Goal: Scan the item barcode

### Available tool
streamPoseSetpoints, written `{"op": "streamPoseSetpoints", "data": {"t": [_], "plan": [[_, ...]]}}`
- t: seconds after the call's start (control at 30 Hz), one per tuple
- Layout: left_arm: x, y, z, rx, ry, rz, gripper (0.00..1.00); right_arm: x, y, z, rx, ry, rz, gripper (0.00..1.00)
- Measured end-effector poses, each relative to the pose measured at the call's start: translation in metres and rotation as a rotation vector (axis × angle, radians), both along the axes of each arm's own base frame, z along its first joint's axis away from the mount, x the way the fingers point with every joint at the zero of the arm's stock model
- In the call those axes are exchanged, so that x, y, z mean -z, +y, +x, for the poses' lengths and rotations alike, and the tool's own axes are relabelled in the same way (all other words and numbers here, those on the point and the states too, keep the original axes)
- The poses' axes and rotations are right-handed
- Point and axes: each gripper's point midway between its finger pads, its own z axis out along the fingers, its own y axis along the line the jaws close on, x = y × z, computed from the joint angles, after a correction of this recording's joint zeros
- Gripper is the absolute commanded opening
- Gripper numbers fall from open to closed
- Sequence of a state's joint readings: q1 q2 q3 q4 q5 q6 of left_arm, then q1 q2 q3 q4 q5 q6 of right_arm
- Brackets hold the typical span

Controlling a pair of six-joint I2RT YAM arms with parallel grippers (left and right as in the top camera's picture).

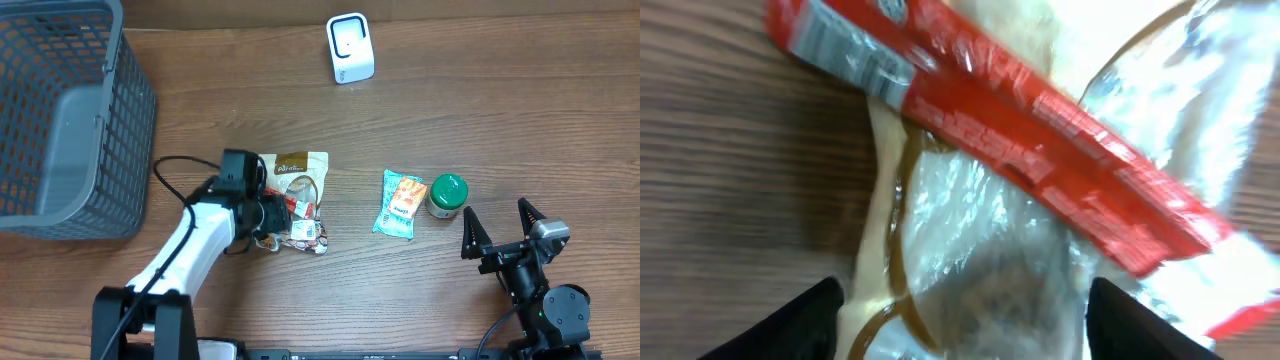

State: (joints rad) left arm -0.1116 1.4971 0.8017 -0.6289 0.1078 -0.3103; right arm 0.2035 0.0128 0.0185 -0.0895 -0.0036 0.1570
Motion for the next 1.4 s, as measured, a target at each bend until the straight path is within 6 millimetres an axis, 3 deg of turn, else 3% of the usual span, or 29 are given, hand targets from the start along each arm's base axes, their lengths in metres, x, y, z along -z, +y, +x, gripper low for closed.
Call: {"op": "streamPoseSetpoints", "data": {"t": [0.2,0.33,0.73,1.13,1.33,1.4], "plan": [[-0.070,0.019,0.044,-0.048,-0.171,0.086,0.86,0.000,0.000,0.000,0.000,0.000,0.000,1.00],[-0.096,0.036,0.059,-0.087,-0.253,0.156,1.00,0.000,0.000,0.000,0.000,0.001,0.000,1.00],[-0.098,0.099,0.057,-0.259,-0.249,0.263,1.00,0.000,0.000,0.000,0.000,0.000,0.000,1.00],[-0.099,0.101,0.057,-0.265,-0.249,0.270,1.00,0.000,0.004,-0.001,-0.021,0.007,0.031,1.00],[-0.099,0.101,0.057,-0.265,-0.249,0.270,1.00,0.009,0.009,-0.005,-0.051,0.093,0.119,1.00],[-0.099,0.101,0.057,-0.265,-0.248,0.270,1.00,0.003,0.009,-0.009,-0.049,0.124,0.130,1.00]]}}
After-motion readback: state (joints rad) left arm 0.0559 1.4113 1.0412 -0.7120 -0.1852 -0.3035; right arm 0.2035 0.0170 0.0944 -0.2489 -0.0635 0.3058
